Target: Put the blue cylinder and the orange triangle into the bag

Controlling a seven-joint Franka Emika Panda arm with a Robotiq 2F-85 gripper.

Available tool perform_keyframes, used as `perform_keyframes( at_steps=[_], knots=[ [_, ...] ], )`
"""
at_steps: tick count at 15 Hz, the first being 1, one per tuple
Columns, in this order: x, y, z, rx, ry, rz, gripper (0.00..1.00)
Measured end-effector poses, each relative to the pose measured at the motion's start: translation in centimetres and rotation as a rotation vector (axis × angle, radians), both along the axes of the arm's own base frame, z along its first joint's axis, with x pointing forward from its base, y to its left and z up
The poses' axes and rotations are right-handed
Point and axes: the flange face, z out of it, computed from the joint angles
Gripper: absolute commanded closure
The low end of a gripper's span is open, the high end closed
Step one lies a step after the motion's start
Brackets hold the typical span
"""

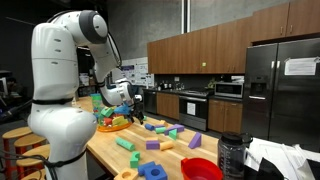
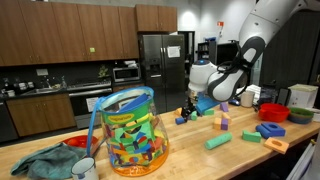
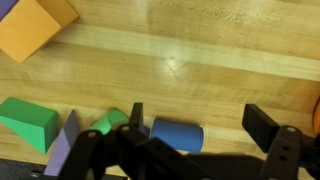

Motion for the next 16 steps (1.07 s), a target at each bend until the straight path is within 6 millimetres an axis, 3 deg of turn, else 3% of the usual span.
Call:
perform_keyframes(
  at_steps=[8, 16],
  knots=[
    [-0.1, 0.4, -0.8, -0.025, 0.017, -0.002, 0.00],
    [1.2, 7.4, 1.1, 0.008, -0.031, 0.007, 0.00]
  ],
)
